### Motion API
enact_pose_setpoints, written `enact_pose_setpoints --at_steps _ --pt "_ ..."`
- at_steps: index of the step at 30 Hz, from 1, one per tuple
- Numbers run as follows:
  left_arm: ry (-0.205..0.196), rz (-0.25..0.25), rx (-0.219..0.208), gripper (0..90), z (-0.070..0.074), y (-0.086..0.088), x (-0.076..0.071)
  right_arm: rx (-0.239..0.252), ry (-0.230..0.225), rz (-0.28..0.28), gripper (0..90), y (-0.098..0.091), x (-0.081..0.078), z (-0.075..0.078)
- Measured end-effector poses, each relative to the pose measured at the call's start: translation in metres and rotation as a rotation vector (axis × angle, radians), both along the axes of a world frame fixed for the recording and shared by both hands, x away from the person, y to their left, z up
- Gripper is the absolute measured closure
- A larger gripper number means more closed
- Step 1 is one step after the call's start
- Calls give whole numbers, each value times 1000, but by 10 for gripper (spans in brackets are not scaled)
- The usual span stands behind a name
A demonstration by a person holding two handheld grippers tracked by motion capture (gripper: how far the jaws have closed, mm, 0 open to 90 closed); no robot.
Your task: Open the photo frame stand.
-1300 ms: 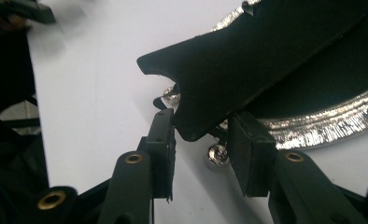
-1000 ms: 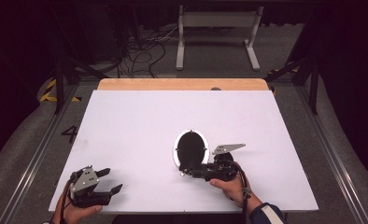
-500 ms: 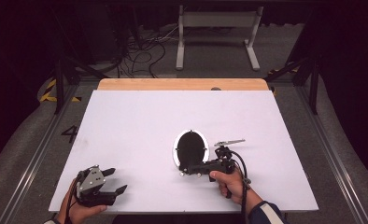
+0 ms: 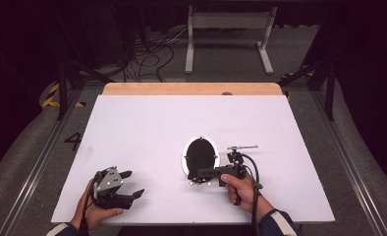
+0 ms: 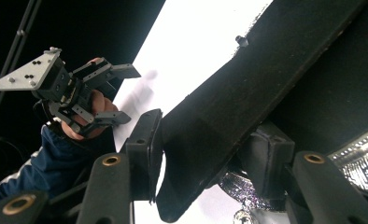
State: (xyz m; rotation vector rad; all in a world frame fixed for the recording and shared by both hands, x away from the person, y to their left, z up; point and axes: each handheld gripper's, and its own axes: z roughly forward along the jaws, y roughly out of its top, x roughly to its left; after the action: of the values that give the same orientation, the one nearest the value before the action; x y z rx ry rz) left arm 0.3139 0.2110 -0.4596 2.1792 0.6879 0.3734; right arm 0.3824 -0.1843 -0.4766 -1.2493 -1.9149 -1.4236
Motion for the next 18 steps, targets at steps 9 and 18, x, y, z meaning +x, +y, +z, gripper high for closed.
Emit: enact_pose_setpoints --at_steps 9,18 --pt "1 -52 -46 252 10 -36 32 -6 10 -15 581 -1 0 -1" --pt "49 -92 -119 253 11 -62 57 -15 -34 20 620 -2 1 -1"
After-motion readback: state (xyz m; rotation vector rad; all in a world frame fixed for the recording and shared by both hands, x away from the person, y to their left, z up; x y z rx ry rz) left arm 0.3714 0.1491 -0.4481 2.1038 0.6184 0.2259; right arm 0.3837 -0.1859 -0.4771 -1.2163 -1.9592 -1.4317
